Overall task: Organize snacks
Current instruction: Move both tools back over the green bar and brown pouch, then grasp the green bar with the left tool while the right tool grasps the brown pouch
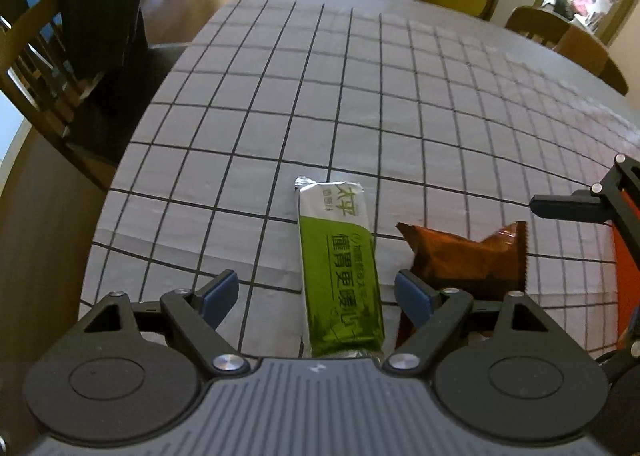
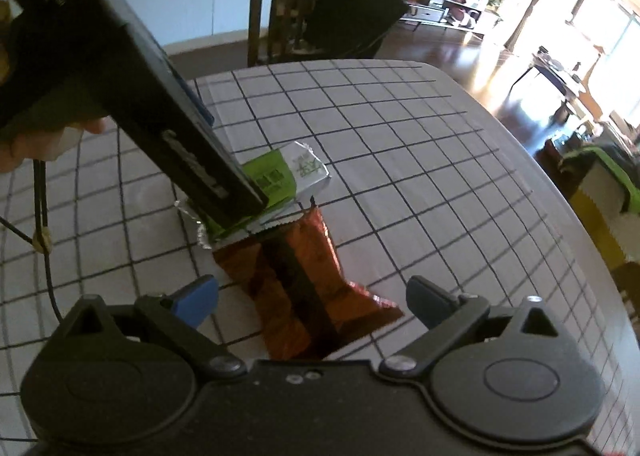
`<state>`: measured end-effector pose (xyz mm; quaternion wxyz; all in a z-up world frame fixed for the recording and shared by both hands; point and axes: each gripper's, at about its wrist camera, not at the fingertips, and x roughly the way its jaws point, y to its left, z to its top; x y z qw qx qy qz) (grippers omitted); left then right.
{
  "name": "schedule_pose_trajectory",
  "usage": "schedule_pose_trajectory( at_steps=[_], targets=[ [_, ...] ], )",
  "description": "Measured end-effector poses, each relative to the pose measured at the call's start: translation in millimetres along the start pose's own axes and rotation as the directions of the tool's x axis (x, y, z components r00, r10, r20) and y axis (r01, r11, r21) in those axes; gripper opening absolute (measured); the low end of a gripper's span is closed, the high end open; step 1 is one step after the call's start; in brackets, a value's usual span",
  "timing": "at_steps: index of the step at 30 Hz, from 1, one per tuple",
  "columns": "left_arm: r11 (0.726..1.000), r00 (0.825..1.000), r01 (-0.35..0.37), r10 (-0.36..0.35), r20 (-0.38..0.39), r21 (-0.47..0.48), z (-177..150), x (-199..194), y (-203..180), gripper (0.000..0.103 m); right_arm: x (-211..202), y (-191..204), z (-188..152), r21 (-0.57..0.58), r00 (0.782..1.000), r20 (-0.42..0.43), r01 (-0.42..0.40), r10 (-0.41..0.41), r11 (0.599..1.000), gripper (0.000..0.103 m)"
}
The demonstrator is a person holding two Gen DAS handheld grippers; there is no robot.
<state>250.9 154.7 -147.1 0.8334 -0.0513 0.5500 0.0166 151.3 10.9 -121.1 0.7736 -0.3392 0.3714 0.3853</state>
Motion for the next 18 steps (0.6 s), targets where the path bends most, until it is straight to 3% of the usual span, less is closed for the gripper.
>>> schedule_pose_trajectory(
  at_steps=[7,10,12,18],
  targets=[
    [1.000,1.000,0.012,-0.012,-0.024,0.000,6,14,-1,0.085,20,-1,7,-0.041,0.998,-0.037,-0.060,0.059,0.997,0.085],
    [1.000,1.000,0.016,-0.016,-0.017,0.006,5,14,-2,0.073,22,-1,8,-0.045,0.996,-0.042,-0.084,0.082,0.995,0.079],
    [1.000,0.999,0.014,-0.014,-0.029,0.013,4,16,-2,0.060,23,0,8,-0.052,0.996,-0.045,-0.083,0.081,0.995,0.076],
    [0.999,1.000,0.004,-0.003,-0.028,0.037,0,21,-6,0.050,22,6,4,-0.053,0.995,-0.061,-0.080,0.077,0.995,0.062]
  ],
)
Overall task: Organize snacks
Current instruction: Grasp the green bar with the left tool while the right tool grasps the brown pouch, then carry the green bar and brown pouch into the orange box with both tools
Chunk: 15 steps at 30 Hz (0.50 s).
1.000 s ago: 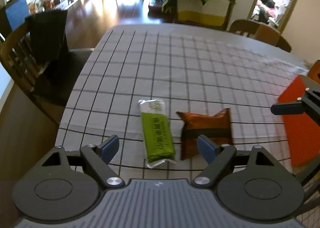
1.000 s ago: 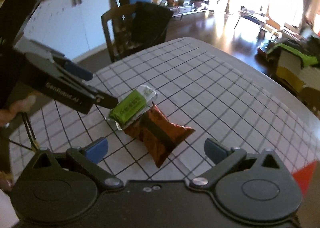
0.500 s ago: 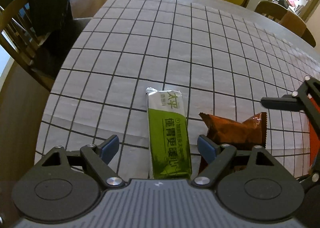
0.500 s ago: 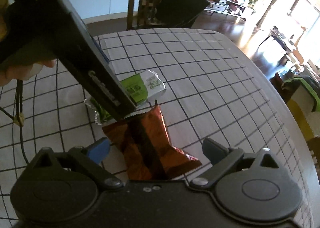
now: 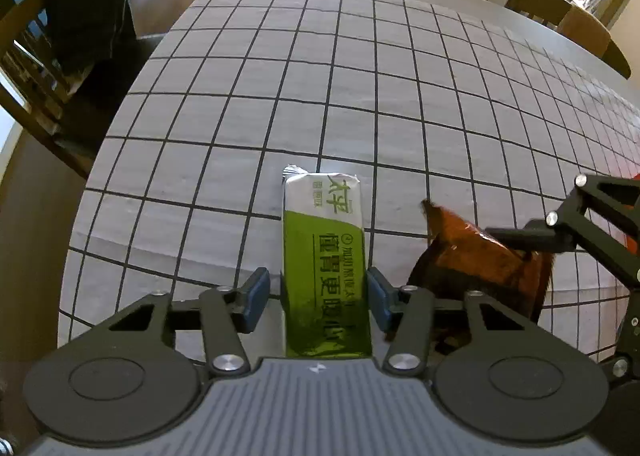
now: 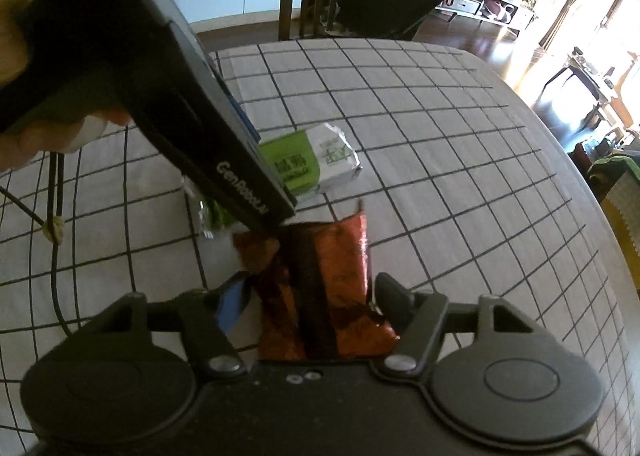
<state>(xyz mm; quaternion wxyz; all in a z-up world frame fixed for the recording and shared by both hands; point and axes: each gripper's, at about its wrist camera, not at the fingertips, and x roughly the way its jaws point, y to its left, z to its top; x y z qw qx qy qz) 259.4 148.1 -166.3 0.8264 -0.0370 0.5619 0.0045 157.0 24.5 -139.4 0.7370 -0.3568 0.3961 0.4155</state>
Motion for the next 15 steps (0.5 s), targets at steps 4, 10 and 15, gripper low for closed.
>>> schedule_pose_trajectory(
  at_steps=[4,10,15],
  targets=[
    [1.000,1.000,0.000,0.000,0.012,0.003,-1,0,-2,0.042,-1,1,-6,0.023,0.999,-0.010,0.034,-0.034,0.999,0.057],
    [1.000,1.000,0.007,-0.007,0.023,0.001,-9,-5,2,0.042,-13,-5,-21,0.192,0.999,-0.005,0.049,-0.049,0.980,0.049],
    [0.999,0.999,0.035,-0.035,0.012,-0.017,-16,-10,5,0.042,-25,-9,-36,0.379,0.998,-0.009,0.064,-0.066,0.923,0.047]
  ],
)
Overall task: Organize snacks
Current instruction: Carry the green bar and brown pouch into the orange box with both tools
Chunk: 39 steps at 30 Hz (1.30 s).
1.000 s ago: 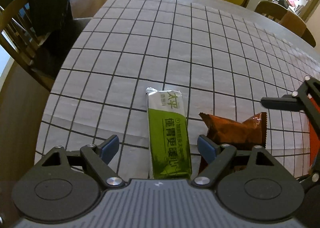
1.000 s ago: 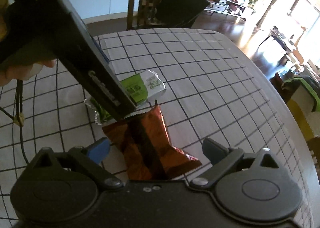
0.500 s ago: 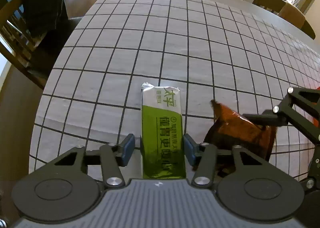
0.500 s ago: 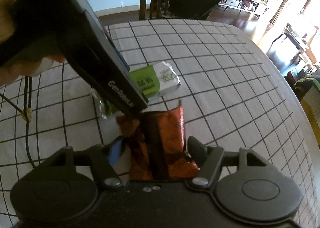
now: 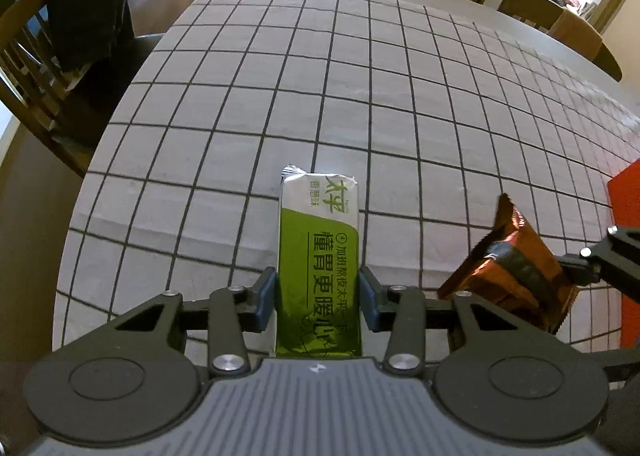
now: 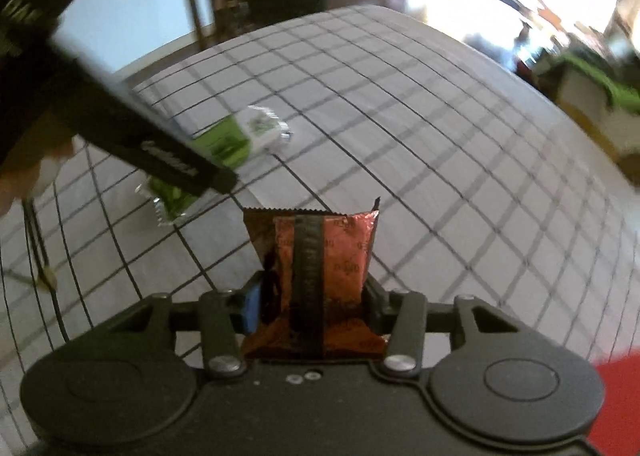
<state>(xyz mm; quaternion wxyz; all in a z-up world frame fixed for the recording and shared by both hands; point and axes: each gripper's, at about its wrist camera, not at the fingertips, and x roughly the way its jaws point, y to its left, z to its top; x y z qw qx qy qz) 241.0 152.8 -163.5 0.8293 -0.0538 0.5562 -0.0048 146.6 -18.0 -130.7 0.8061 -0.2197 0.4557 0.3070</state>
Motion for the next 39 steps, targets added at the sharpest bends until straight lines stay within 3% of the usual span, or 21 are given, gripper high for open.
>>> schedule_pose_trajectory(
  at_steps=[8,18,26,39],
  targets=[
    [1.000,1.000,0.024,-0.024,0.005,0.002,-19,-11,-5,0.042,-29,-9,-30,0.205,1.000,0.014,0.022,-0.025,0.979,0.046],
    [0.995,0.996,0.078,-0.079,0.030,0.056,-49,-44,-31,0.042,-78,-20,-77,0.421,0.996,0.082,0.000,-0.038,0.907,0.044],
    [0.981,0.986,0.153,-0.160,0.055,0.116,-59,-78,-66,0.042,-124,-33,-103,0.520,0.986,0.139,0.003,-0.088,0.854,0.044],
    [0.944,0.962,0.211,-0.247,0.119,0.254,-50,-123,-154,0.042,-183,-73,-148,0.629,0.947,0.218,0.050,-0.237,0.775,0.044]
  ],
)
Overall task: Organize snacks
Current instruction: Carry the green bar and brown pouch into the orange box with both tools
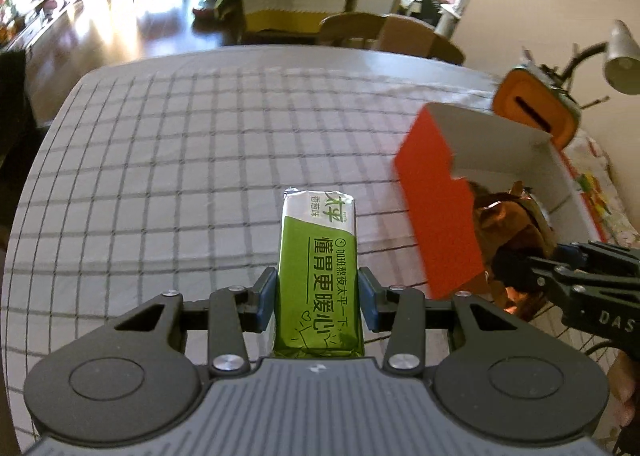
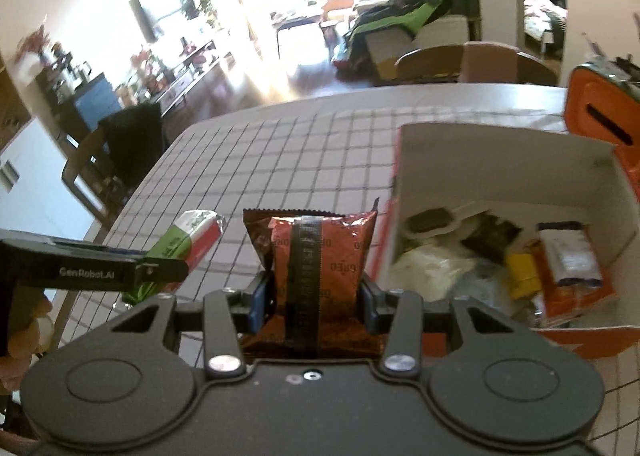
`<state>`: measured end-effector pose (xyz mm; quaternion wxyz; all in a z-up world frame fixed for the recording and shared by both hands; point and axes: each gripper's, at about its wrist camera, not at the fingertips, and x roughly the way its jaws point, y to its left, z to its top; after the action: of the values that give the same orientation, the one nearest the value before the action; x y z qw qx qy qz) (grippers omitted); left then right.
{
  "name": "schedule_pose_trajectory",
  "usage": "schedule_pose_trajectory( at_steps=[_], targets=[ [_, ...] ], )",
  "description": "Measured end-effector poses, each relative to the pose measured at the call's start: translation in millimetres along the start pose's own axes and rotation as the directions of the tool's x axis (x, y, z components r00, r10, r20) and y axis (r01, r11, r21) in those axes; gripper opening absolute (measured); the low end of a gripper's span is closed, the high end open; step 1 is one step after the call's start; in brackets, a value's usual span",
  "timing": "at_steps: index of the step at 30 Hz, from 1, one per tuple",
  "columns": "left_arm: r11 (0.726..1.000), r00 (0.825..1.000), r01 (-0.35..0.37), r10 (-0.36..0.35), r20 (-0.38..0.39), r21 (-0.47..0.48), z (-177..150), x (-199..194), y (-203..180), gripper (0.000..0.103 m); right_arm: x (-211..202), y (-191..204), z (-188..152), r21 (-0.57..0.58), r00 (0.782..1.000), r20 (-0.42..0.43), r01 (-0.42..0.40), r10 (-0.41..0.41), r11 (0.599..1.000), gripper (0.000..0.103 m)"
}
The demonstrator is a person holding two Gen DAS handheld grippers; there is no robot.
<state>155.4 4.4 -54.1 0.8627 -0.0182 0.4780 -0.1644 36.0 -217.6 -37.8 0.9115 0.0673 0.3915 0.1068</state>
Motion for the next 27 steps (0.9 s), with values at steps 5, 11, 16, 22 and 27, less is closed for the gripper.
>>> schedule_pose_trajectory(
  at_steps=[5,11,16,22,27],
  targets=[
    [0.998,0.999,0.022,-0.024,0.033,0.062,15,-1,-36,0.042,-14,-24,2,0.034,0.998,0.047,0.037,-0.039,0.999,0.044],
    [0.991,0.997,0.052,-0.058,0.051,0.121,28,3,-82,0.042,-28,-58,4,0.059,0.992,0.078,0.092,-0.096,0.994,0.044],
    [0.977,0.996,0.055,-0.068,0.057,0.204,37,16,-122,0.042,-34,-84,5,0.080,0.987,0.089,0.128,-0.135,0.989,0.044],
    [0.966,0.997,0.039,-0.053,0.049,0.254,44,40,-157,0.042,-33,-114,8,0.092,0.983,0.069,0.163,-0.170,0.982,0.044],
    [0.967,0.999,0.041,-0.046,0.013,0.253,51,62,-176,0.042,-25,-139,10,0.104,0.979,0.040,0.194,-0.199,0.975,0.044]
  ],
)
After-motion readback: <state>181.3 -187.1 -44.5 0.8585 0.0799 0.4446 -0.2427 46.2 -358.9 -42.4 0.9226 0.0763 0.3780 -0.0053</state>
